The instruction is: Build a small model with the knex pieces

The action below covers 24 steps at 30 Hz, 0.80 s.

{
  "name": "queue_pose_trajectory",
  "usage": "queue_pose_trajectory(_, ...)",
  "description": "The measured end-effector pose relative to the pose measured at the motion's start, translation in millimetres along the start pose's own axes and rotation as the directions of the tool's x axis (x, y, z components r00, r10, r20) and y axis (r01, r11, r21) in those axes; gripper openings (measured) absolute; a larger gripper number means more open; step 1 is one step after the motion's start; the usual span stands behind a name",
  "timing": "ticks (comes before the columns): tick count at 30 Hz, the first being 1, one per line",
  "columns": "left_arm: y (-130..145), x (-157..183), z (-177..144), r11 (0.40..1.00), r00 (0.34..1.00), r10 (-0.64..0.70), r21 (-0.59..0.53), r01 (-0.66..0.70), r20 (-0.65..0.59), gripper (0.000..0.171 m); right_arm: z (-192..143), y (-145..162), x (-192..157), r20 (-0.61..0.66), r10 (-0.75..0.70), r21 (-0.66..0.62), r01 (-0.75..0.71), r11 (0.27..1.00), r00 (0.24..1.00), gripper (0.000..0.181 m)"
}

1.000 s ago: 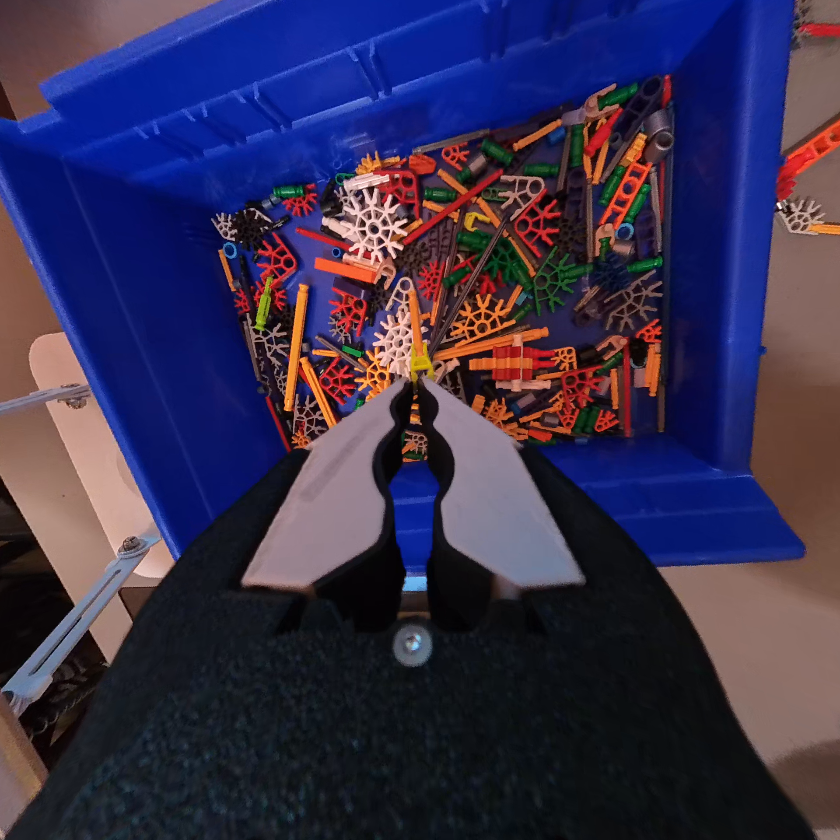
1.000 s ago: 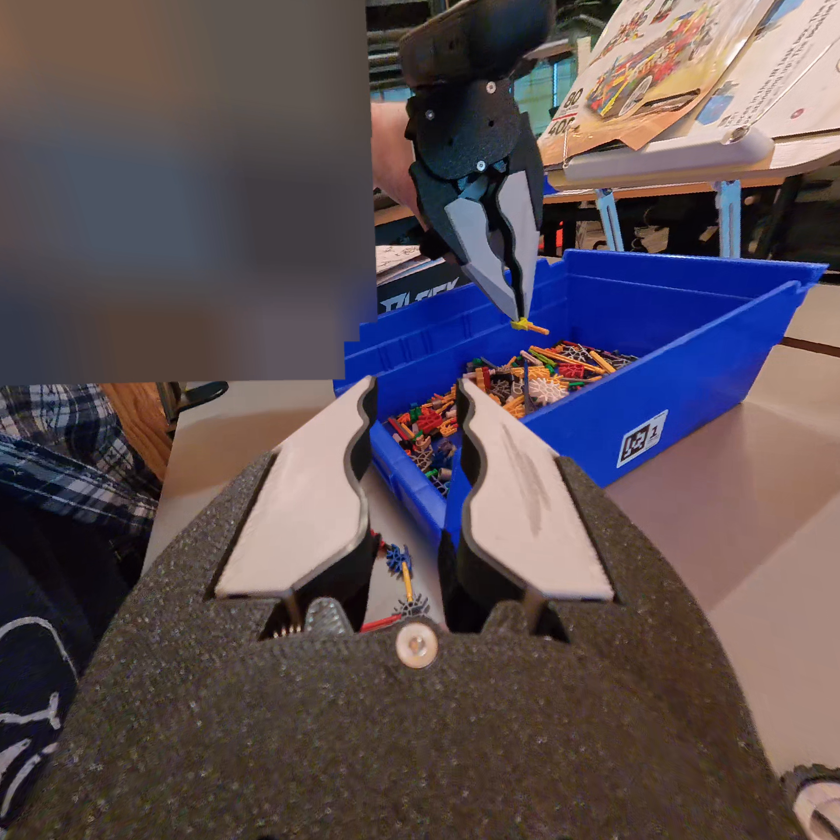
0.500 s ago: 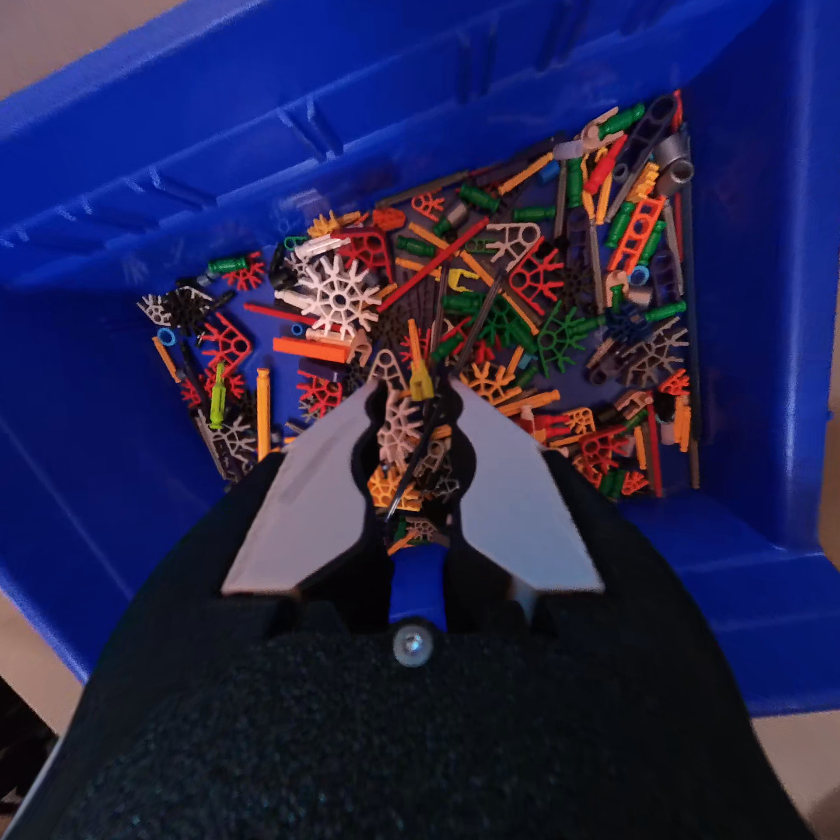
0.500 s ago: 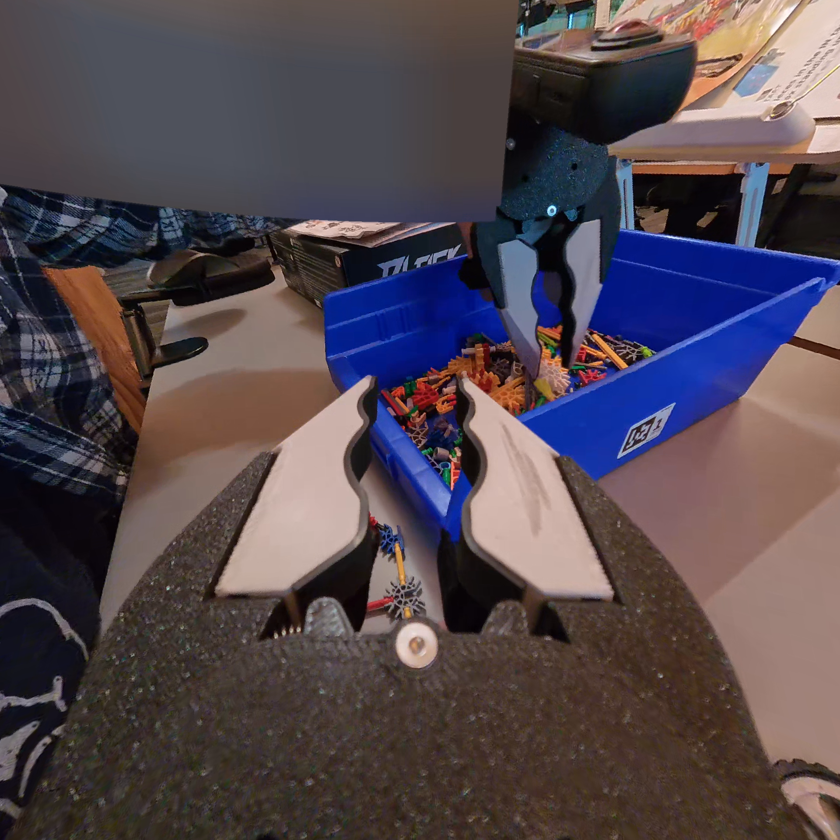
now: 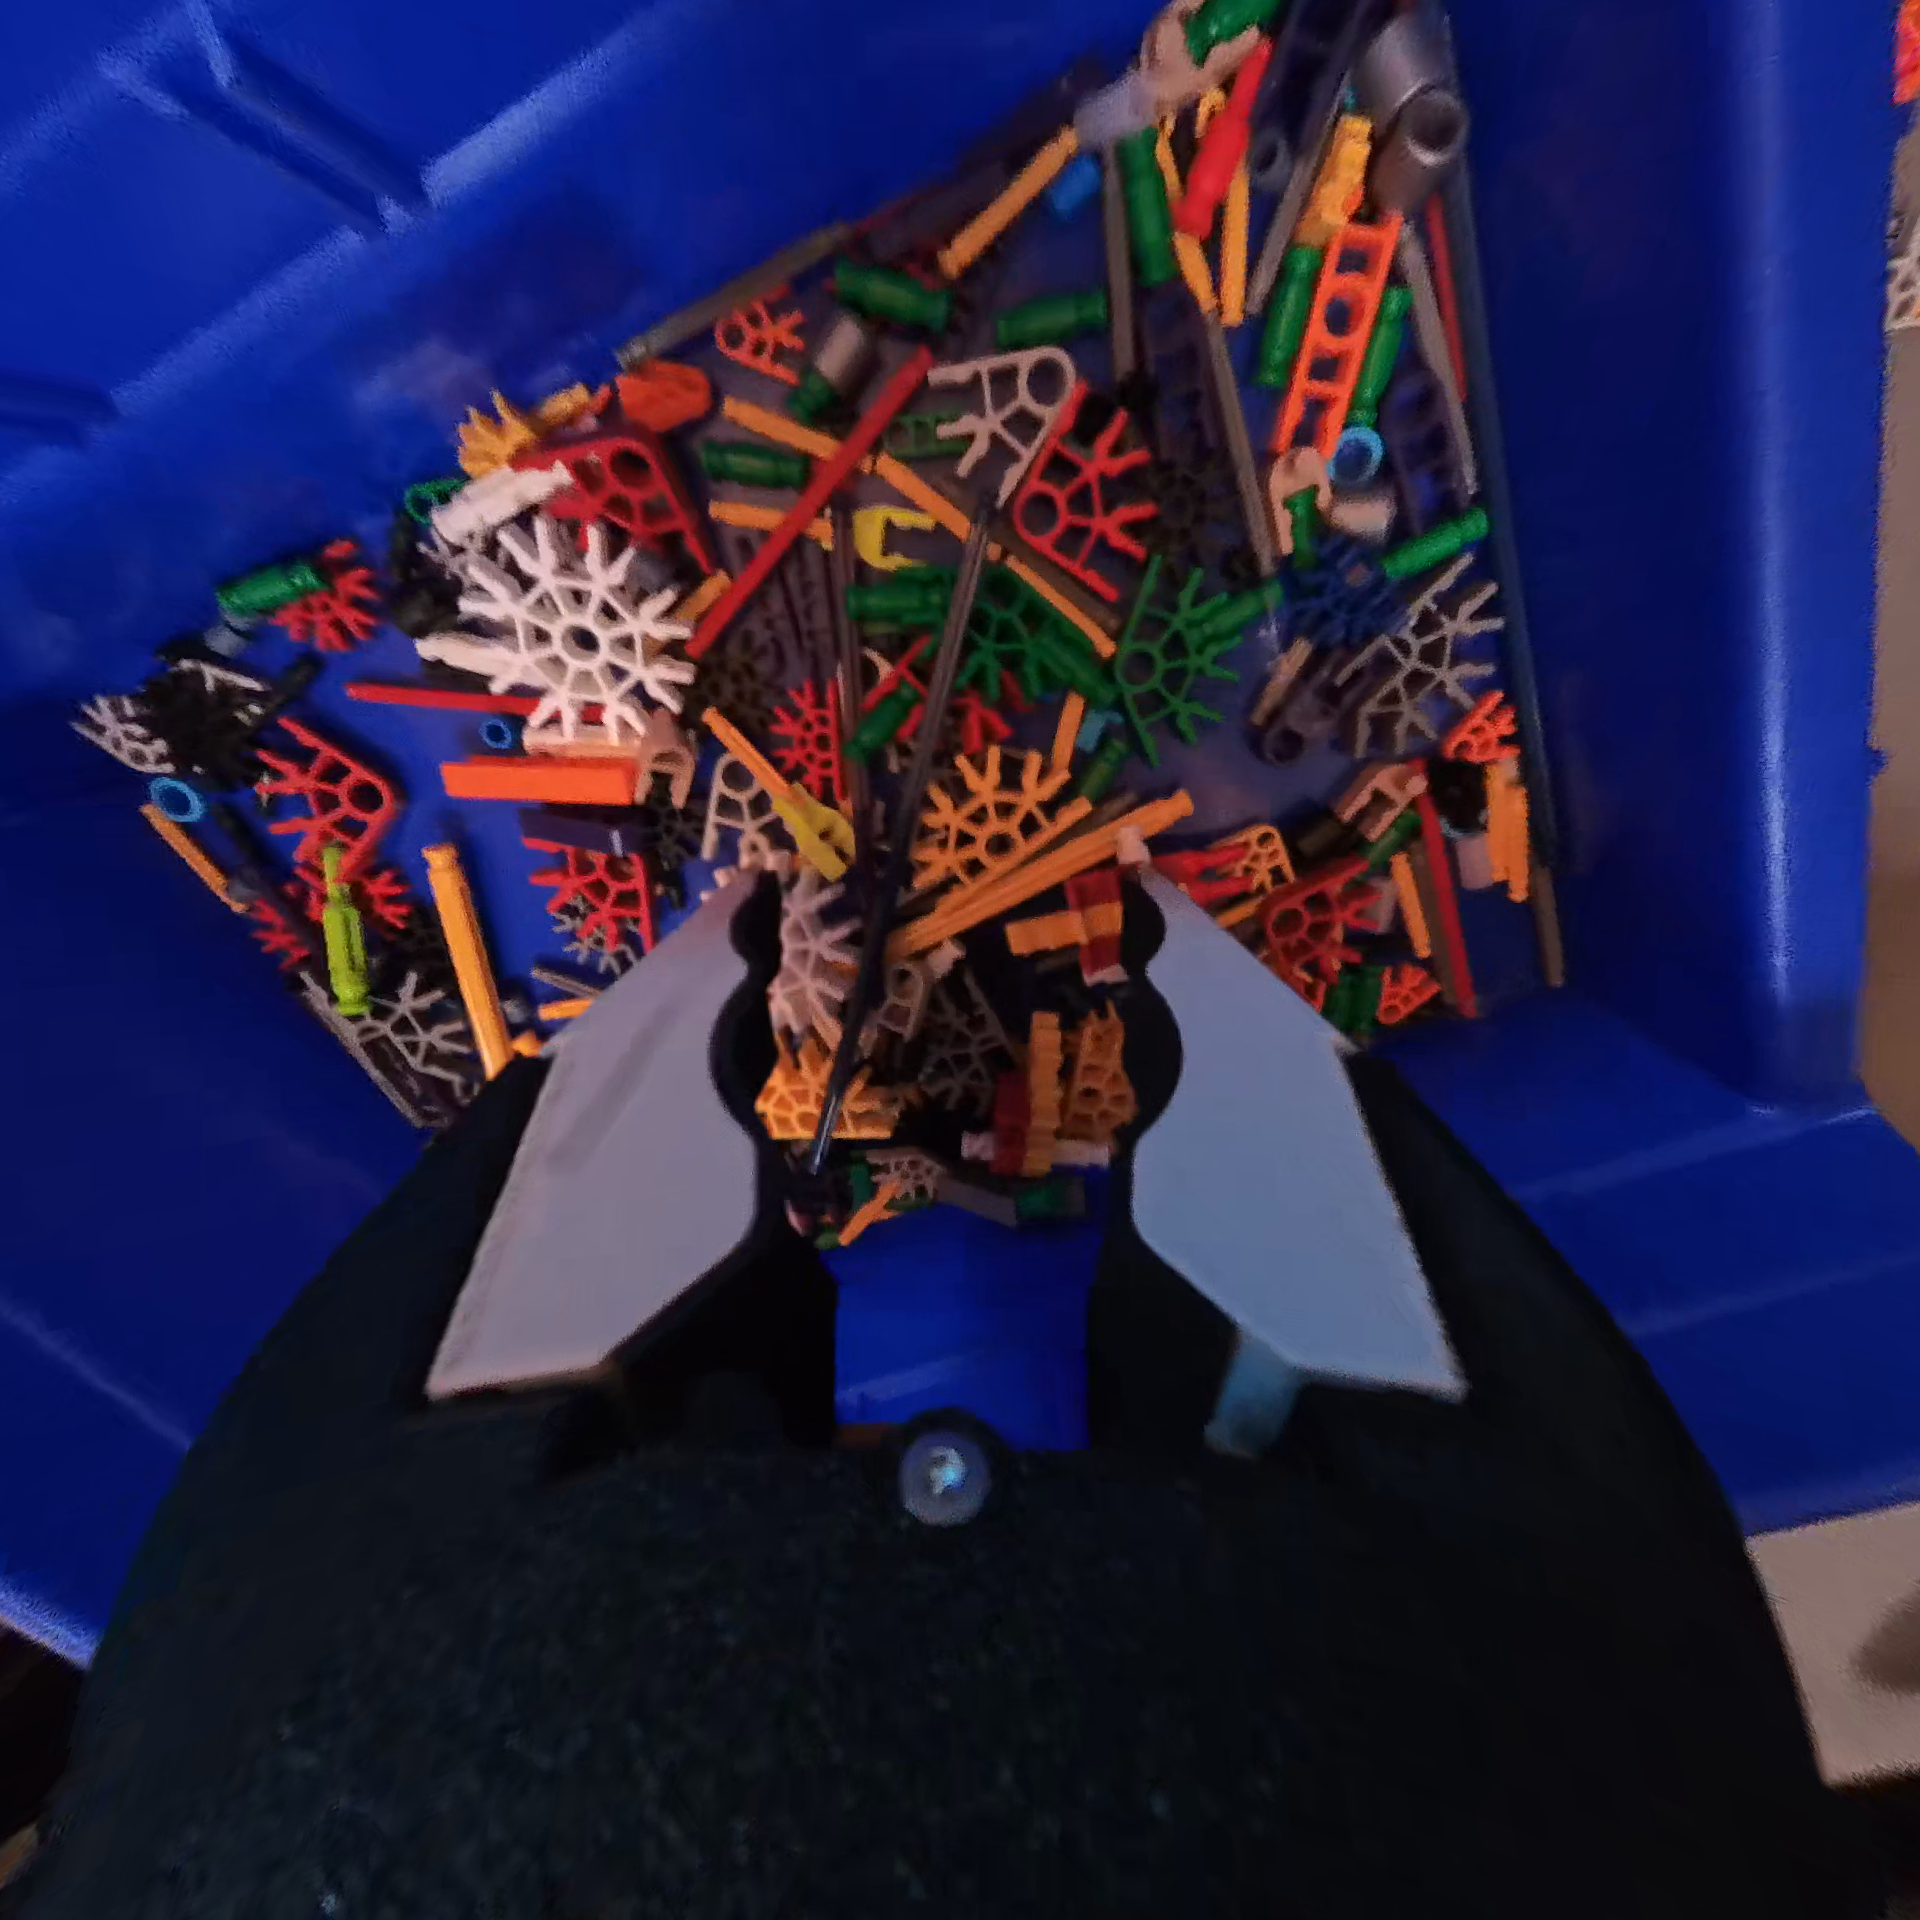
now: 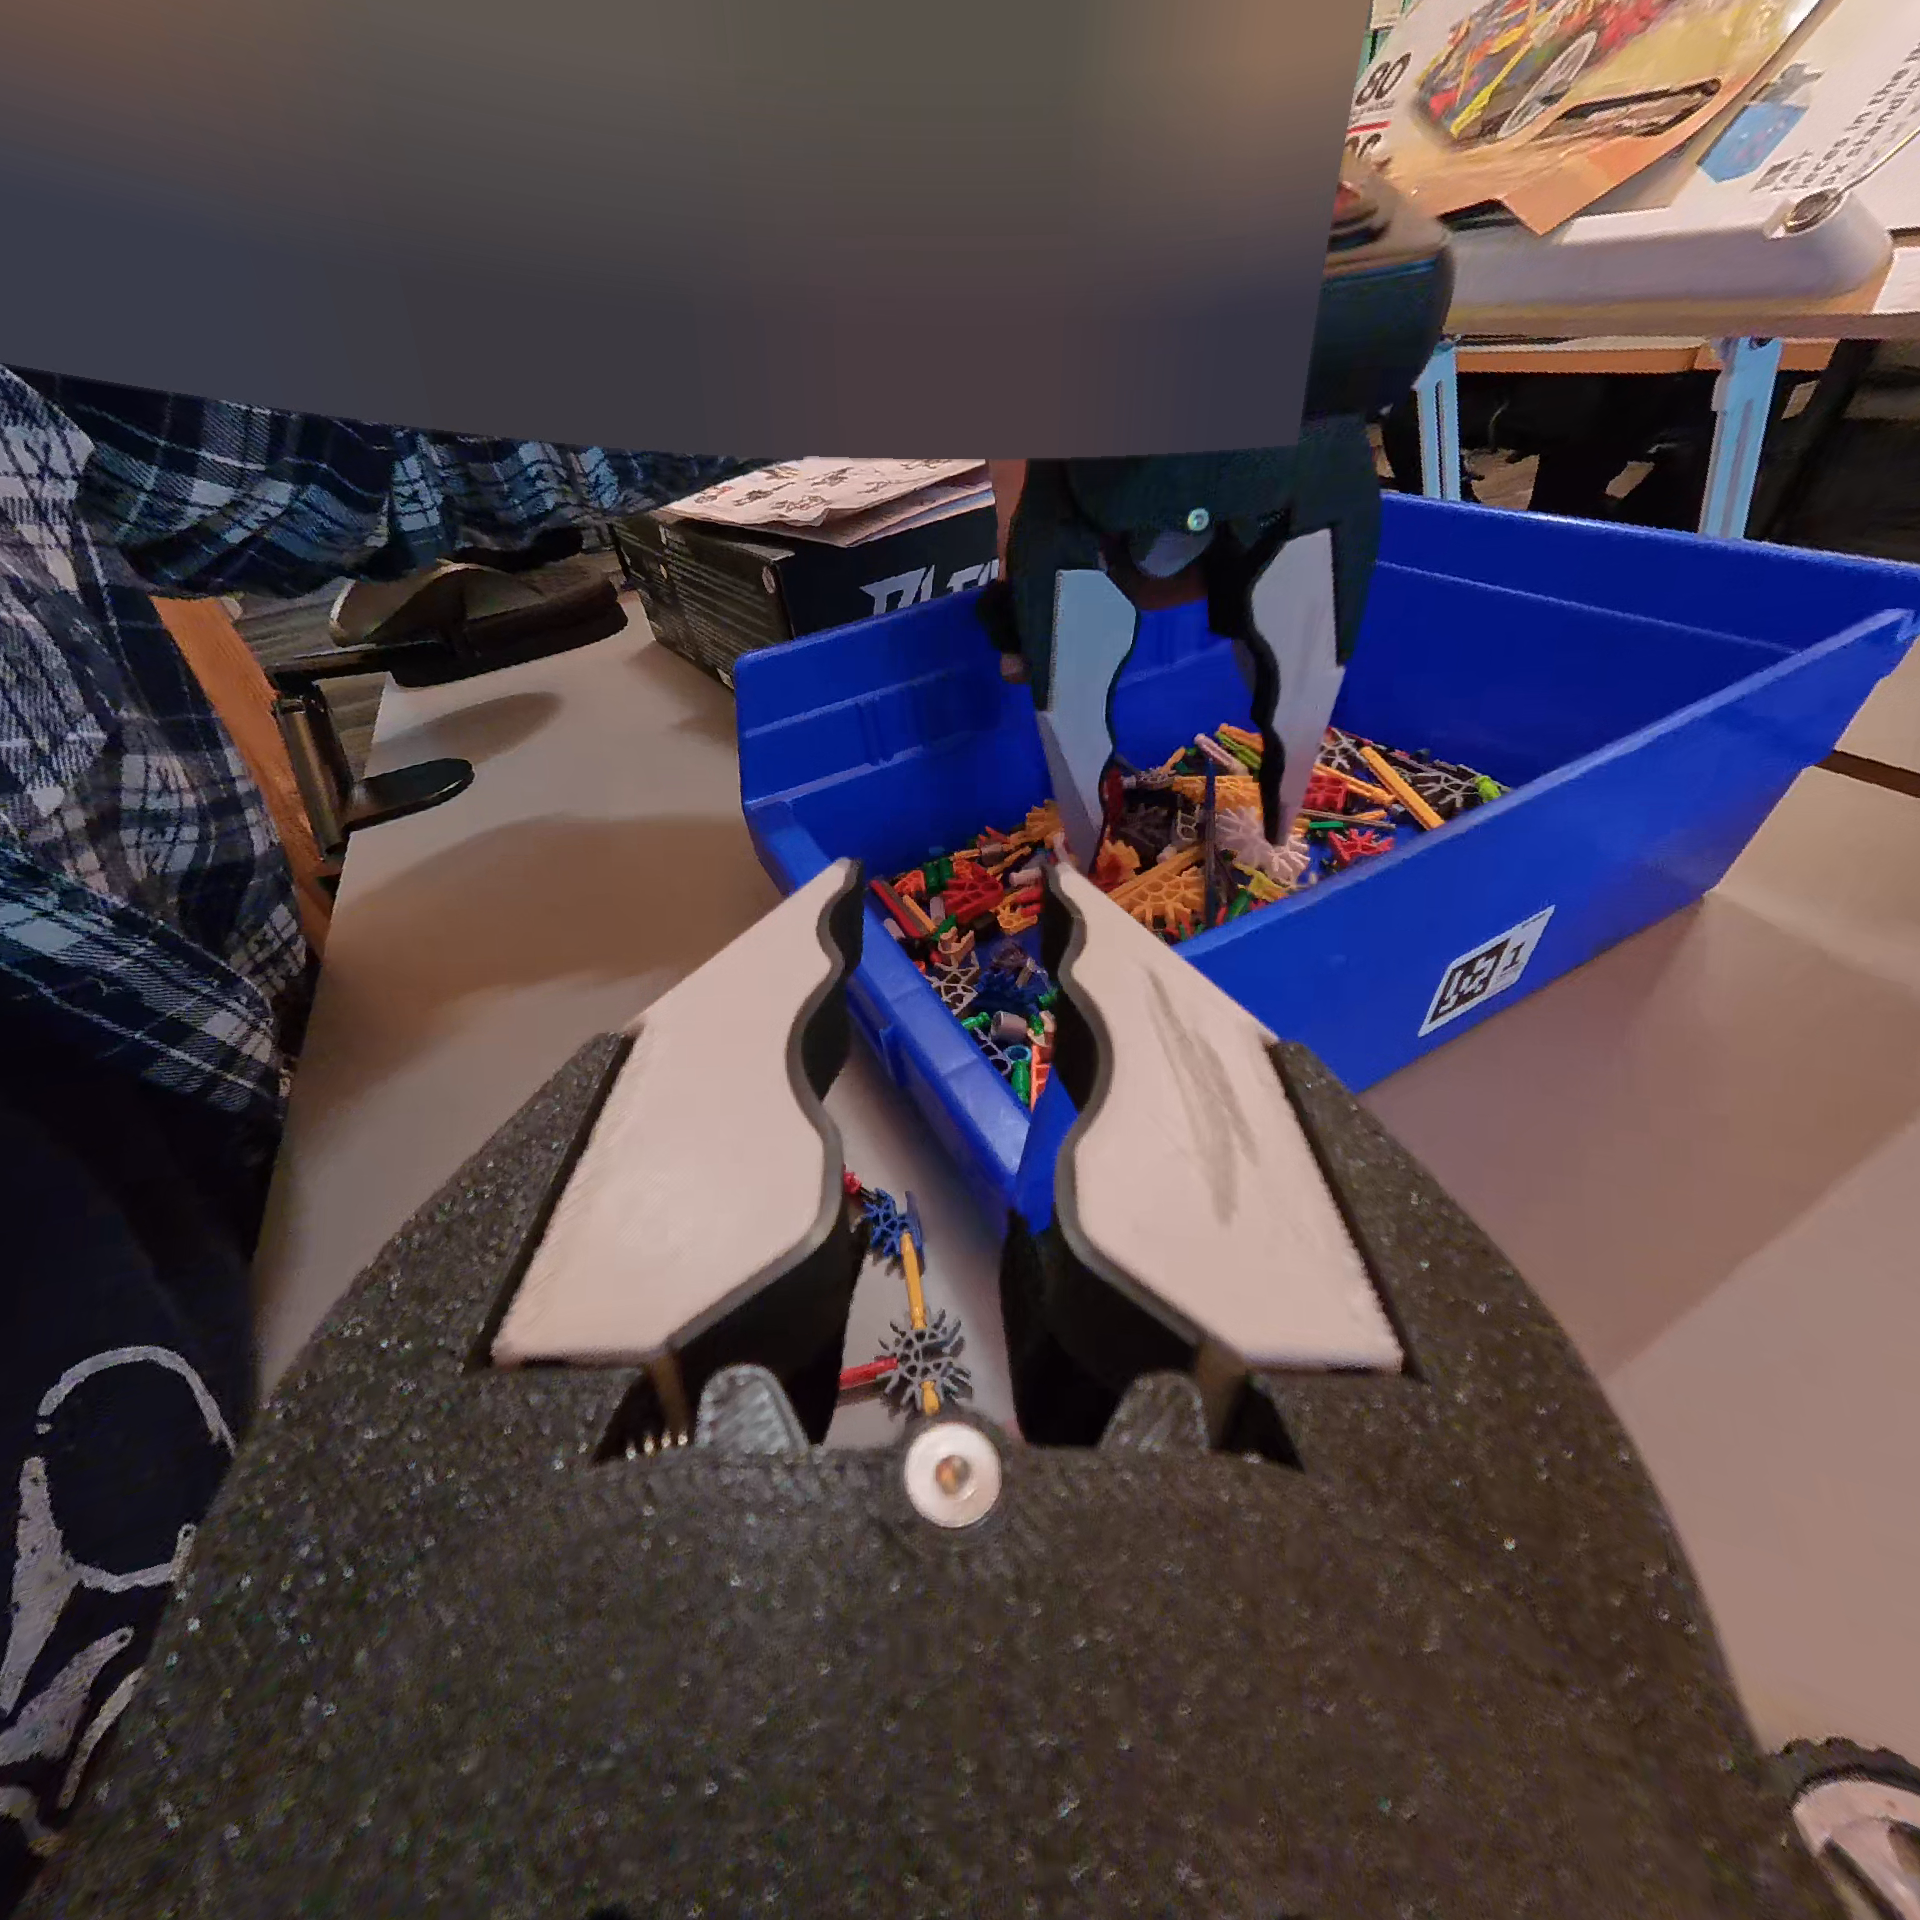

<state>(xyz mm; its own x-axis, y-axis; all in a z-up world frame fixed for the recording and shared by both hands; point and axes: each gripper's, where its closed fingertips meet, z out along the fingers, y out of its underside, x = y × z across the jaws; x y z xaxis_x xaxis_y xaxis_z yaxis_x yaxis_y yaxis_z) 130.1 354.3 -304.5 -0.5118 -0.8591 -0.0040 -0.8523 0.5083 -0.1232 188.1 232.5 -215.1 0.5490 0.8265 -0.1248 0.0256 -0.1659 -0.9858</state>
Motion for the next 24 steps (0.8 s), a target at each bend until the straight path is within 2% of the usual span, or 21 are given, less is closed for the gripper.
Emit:
queue_pose_trajectory(4,-3,-4,7,0.999,1.0,0.03,-0.032,-0.029,0.01,0.059,-1,0,0,-0.002,-0.001,0.001,0.001,1.0,1.0,0.033)
queue_pose_trajectory(6,2,-5,15,0.995,0.999,0.052,-0.087,-0.051,0.01,0.05,-1,-1,0,-0.001,-0.001,0.0,0.001,1.0,1.0,0.033)
queue_pose_trajectory(9,-4,-6,16,0.995,0.998,0.06,-0.076,-0.061,-0.017,0.025,-2,-1,-1,0.0,-0.002,0.0,0.002,1.0,1.0,0.033)
queue_pose_trajectory(11,-7,-6,17,0.996,0.997,0.064,-0.066,-0.067,-0.035,0.015,-2,-1,-1,-0.001,-0.004,0.0,0.004,1.0,1.0,0.033)
queue_pose_trajectory(15,-7,-19,15,0.996,0.998,0.059,-0.061,-0.059,0.004,0.013,-3,-2,-1,-0.002,-0.006,0.005,0.006,1.0,1.0,0.033)
queue_pose_trajectory(18,-13,-37,8,0.999,0.997,0.03,-0.018,-0.029,0.069,0.009,-3,-3,-1,0.0,-0.004,0.006,0.004,1.0,1.0,0.033)
queue_pose_trajectory(23,-12,-72,-4,0.998,0.98,-0.056,0.015,0.054,0.193,0.01,-3,-2,-2,0.003,-0.007,0.001,0.007,1.0,1.0,0.033)
queue_pose_trajectory(24,-11,-72,-5,0.998,0.98,-0.063,0.018,0.061,0.189,0.014,-2,-2,-2,0.002,-0.007,0.001,0.007,1.0,1.0,0.033)
